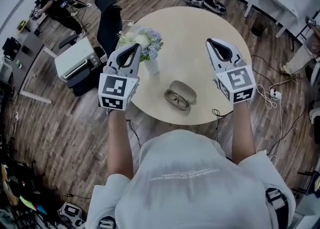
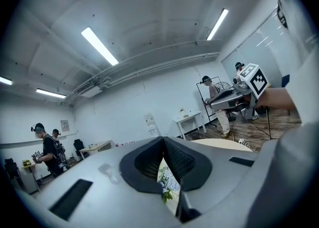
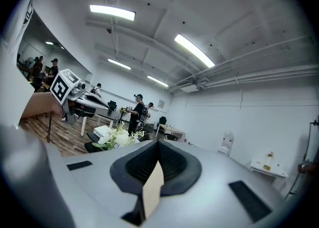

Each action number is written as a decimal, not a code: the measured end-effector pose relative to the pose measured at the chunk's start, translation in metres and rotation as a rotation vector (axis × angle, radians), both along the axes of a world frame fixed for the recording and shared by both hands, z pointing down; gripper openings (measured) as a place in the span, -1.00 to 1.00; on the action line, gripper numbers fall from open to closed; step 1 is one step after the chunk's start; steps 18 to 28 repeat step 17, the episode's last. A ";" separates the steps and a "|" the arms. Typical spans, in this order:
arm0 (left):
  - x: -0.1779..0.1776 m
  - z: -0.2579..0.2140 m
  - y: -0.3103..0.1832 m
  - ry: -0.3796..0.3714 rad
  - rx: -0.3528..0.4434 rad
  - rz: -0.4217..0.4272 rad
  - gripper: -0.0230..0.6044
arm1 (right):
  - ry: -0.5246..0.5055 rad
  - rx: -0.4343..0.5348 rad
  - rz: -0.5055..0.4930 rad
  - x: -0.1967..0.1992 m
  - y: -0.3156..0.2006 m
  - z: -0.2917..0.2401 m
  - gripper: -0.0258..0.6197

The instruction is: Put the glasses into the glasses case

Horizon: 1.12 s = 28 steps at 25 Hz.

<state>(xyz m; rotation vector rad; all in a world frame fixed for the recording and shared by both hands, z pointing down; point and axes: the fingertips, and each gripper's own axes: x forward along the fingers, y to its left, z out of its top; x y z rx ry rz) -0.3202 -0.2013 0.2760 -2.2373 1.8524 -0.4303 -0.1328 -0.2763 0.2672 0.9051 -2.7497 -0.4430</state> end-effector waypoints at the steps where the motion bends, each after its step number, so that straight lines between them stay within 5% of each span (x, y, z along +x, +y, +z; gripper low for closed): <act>1: 0.001 0.001 -0.001 0.007 -0.002 0.003 -0.88 | 0.003 -0.003 -0.001 0.000 0.000 0.002 -0.92; 28: 0.007 0.013 -0.007 0.015 -0.030 0.034 -0.88 | 0.023 -0.045 0.012 0.004 -0.008 0.017 -0.92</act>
